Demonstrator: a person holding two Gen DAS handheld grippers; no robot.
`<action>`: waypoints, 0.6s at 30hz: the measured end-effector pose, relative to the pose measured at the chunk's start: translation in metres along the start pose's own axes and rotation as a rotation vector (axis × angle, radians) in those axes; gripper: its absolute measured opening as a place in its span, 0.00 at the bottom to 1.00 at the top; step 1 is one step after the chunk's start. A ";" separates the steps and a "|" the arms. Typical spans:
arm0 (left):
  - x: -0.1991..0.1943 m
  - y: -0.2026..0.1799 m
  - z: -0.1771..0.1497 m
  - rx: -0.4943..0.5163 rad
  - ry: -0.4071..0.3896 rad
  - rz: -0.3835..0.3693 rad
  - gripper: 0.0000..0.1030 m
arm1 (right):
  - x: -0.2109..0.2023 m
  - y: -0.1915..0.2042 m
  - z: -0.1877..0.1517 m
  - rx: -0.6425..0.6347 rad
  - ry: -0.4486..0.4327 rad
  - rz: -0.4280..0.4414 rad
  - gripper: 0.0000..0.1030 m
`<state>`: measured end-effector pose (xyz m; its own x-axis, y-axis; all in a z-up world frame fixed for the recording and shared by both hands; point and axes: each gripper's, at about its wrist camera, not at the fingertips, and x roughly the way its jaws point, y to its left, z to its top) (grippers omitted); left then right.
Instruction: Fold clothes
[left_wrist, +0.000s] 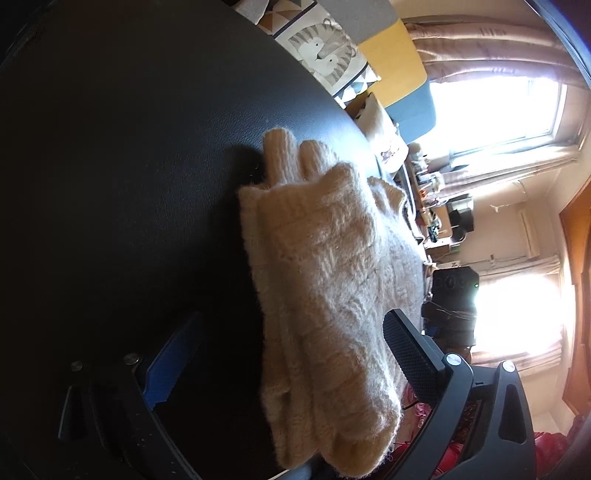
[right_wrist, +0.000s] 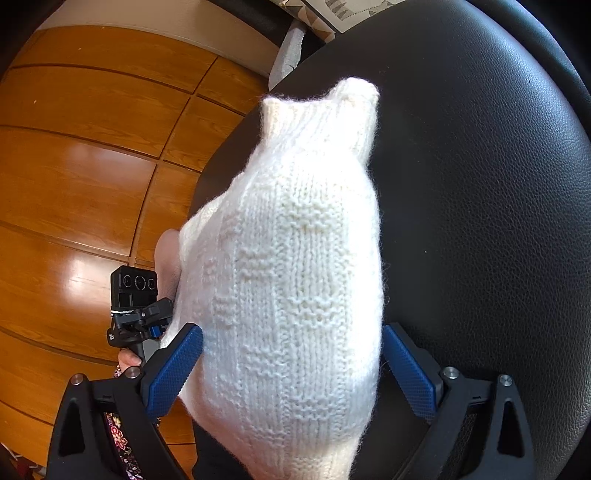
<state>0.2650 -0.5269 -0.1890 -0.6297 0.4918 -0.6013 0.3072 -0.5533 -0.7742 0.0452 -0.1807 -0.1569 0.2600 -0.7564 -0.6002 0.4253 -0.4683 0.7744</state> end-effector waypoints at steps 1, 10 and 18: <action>0.002 -0.001 0.000 0.009 0.001 -0.008 0.97 | 0.001 0.000 0.001 0.004 0.000 0.003 0.96; 0.024 -0.020 0.004 0.080 -0.001 -0.037 0.97 | 0.017 0.018 0.002 0.003 -0.005 -0.008 0.96; 0.035 -0.034 0.000 0.102 -0.012 -0.040 0.97 | 0.030 0.034 -0.002 0.019 -0.086 -0.037 1.00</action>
<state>0.2323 -0.4909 -0.1836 -0.6489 0.5071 -0.5673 0.2077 -0.5991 -0.7732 0.0695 -0.2182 -0.1485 0.1688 -0.7746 -0.6095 0.4166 -0.5043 0.7564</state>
